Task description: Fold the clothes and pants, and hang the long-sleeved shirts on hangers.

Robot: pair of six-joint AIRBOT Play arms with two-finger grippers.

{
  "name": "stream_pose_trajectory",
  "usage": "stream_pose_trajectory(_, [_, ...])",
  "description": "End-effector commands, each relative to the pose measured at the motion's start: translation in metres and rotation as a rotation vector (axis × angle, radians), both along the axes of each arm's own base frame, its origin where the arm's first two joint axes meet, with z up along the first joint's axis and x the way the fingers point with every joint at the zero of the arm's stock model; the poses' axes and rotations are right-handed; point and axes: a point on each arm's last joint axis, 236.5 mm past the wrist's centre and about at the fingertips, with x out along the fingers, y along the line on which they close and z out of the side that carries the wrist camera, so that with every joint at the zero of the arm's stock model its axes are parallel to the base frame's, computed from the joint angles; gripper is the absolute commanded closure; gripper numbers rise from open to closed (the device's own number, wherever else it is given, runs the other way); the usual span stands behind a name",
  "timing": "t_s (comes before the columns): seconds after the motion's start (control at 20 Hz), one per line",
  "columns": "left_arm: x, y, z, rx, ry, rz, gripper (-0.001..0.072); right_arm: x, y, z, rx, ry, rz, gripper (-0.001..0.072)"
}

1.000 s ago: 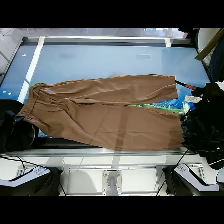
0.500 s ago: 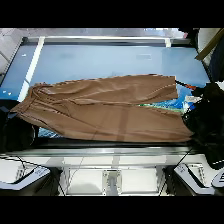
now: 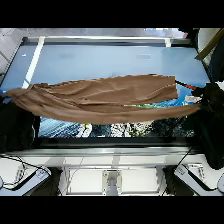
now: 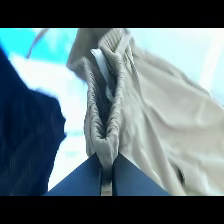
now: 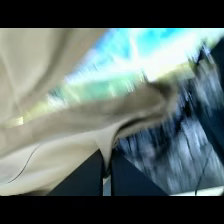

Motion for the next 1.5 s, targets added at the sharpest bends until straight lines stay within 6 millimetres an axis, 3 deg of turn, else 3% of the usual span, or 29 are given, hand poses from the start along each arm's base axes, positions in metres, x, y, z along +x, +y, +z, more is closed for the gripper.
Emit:
stream_pose_trajectory(0.0, [0.051, 0.017, 0.017, 0.106, 0.001, 0.065, 0.0685, 0.083, -0.004, 0.003, -0.015, -0.074, -0.06, 0.0701])
stream_pose_trajectory(0.2, [0.106, 0.019, -0.004, 0.054, 0.024, 0.054, 0.0685, 0.151, 0.0, -0.031, 0.051, -0.026, -0.046, 0.0701])
stream_pose_trajectory(0.5, [0.179, 0.013, -0.045, 0.042, -0.052, 0.11, 0.0685, 0.252, 0.015, -0.065, 0.038, -0.117, -0.09, 0.0701])
stream_pose_trajectory(0.7, [0.2, 0.023, -0.054, 0.031, -0.116, 0.192, 0.0685, 0.28, -0.003, -0.092, 0.107, -0.129, -0.257, 0.0701])
stream_pose_trajectory(0.95, [0.208, 0.021, -0.059, 0.04, -0.132, 0.196, 0.0669, 0.295, -0.018, -0.084, 0.095, -0.206, -0.324, 0.0699])
stream_pose_trajectory(1.0, [0.21, 0.016, -0.059, 0.039, -0.133, 0.189, 0.0452, 0.296, -0.015, -0.083, 0.086, -0.208, -0.311, 0.0612])
stream_pose_trajectory(1.05, [0.212, 0.012, -0.058, 0.039, -0.136, 0.18, 0.003, 0.297, -0.014, -0.081, 0.082, -0.211, -0.301, 0.0389])
stream_pose_trajectory(1.1, [0.213, 0.008, -0.055, 0.035, -0.14, 0.174, 0.0015, 0.297, -0.012, -0.08, 0.082, -0.207, -0.293, 0.0323])
stream_pose_trajectory(1.2, [0.217, 0.003, -0.037, 0.042, -0.166, 0.161, 0.0012, 0.292, -0.011, -0.077, 0.086, -0.178, -0.262, 0.0323])
stream_pose_trajectory(1.3, [0.217, 0.0, 0.003, 0.062, -0.229, 0.153, 0.0012, 0.278, -0.014, -0.073, 0.073, -0.114, -0.206, 0.0323])
stream_pose_trajectory(1.45, [0.202, -0.006, 0.086, 0.168, -0.358, 0.106, 0.0012, 0.248, -0.027, -0.063, -0.016, -0.024, -0.068, 0.0325])
